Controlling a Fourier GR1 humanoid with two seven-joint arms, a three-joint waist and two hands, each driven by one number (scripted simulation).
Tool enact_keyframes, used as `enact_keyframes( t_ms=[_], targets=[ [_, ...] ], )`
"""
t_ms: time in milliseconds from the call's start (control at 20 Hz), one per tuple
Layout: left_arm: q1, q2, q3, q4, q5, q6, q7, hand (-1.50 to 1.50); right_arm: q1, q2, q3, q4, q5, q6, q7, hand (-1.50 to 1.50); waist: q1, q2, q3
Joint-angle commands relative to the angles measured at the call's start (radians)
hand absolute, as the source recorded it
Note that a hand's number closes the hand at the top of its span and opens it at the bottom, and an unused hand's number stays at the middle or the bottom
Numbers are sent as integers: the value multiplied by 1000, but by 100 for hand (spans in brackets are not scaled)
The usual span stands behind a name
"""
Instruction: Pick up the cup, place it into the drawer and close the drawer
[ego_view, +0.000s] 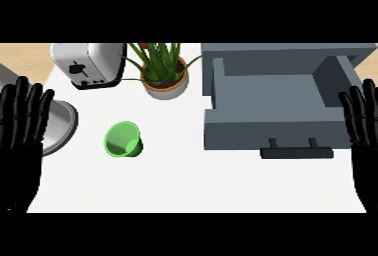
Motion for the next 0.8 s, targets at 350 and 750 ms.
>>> enact_keyframes(
  t_ms=[350,750],
  targets=[
    [22,-59,19,123,260,-84,87,-150,-19,-30,66,3,-70,103,100,-150,7,5,-31],
    [-78,-20,123,364,299,-125,8,-150,-104,-47,-24,135,-140,151,75,-150,2,4,-29]
  ],
)
